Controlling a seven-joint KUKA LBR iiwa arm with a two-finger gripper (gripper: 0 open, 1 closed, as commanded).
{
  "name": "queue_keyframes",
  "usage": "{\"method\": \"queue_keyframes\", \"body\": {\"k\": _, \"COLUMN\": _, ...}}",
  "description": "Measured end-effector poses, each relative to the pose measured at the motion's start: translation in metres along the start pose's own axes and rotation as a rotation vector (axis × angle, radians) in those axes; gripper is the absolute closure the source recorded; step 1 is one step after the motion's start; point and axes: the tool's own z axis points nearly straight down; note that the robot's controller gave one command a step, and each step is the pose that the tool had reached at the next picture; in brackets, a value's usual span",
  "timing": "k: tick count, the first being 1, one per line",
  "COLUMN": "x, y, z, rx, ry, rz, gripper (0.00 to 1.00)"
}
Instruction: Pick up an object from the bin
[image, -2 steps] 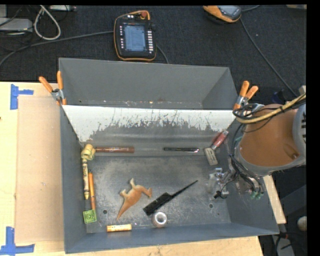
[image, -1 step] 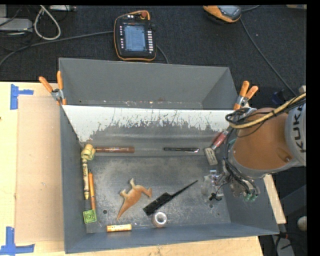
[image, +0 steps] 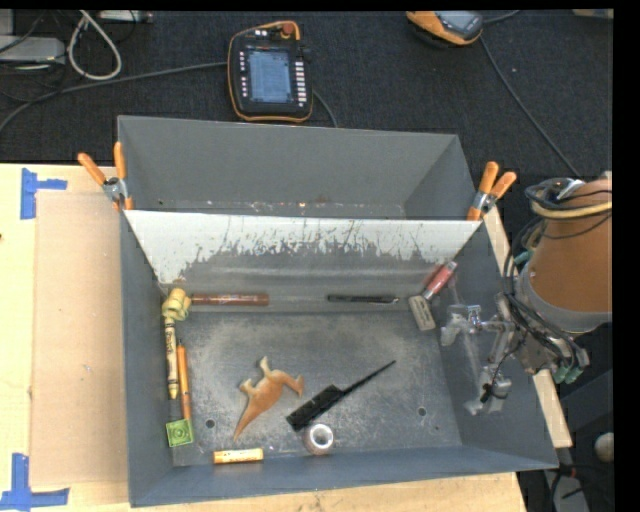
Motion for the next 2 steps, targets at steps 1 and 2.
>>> {"method": "queue_keyframes", "body": {"k": 1, "x": 0.000, "y": 0.000, "z": 0.000, "rx": 0.000, "ry": 0.000, "rz": 0.001, "gripper": 0.00}}
{"method": "queue_keyframes", "body": {"k": 2, "x": 0.001, "y": 0.081, "z": 0.099, "rx": -0.003, "ry": 0.008, "rz": 0.105, "gripper": 0.00}}
